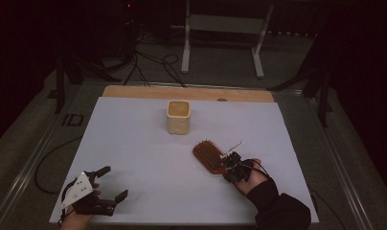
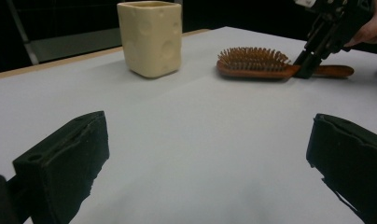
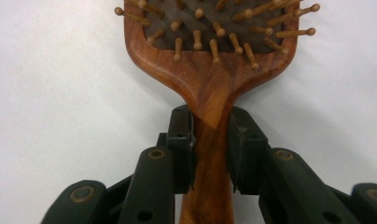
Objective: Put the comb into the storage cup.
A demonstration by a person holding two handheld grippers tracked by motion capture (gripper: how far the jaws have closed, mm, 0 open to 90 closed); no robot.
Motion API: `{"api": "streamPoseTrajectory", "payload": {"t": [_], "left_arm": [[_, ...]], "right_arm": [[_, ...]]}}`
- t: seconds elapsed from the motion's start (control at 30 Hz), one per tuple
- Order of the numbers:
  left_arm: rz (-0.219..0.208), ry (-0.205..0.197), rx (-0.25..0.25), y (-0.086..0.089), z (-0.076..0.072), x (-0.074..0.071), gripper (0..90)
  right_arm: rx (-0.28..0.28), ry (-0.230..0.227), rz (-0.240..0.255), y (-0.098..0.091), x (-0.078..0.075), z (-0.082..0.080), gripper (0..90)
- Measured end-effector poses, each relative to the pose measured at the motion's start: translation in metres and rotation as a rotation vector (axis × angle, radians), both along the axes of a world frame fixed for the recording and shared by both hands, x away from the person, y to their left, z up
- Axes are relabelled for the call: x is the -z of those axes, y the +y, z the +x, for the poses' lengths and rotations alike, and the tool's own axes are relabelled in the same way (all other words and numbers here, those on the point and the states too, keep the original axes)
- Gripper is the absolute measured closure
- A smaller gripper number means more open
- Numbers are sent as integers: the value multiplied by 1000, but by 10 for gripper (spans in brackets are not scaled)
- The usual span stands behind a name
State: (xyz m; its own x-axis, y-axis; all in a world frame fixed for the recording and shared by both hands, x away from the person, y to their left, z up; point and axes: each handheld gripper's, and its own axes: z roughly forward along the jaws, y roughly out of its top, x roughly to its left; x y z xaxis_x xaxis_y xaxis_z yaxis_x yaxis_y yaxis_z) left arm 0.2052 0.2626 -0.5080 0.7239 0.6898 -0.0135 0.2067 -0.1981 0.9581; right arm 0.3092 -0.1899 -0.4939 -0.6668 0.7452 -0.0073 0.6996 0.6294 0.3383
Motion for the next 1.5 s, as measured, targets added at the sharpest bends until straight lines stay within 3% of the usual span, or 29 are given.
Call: {"api": "streamPoseTrajectory", "payload": {"t": [0.3,0.57,0.9,1.03,1.23,1.43,1.47,1.5], "left_arm": [[-2,-1,-2,0,0,0,0],[6,5,-1,0,1,0,0],[-18,15,-12,-1,3,-3,0],[-49,42,-24,0,6,-5,0],[-73,62,-41,-2,12,-18,0],[-46,92,-45,-11,22,-37,0],[-45,102,-46,-13,23,-40,0],[-55,108,-43,-15,25,-43,0]], "right_arm": [[5,-52,30,-3,0,-3,733],[24,-117,94,-10,-16,-7,732],[2,-180,158,-9,-27,-17,732],[-5,-212,176,-7,-31,-19,732],[-50,-274,221,-4,-40,-21,732],[-91,-329,247,-3,-52,-21,732],[-106,-331,278,-3,-55,-21,732],[-106,-331,278,-3,-55,-21,732]]}}
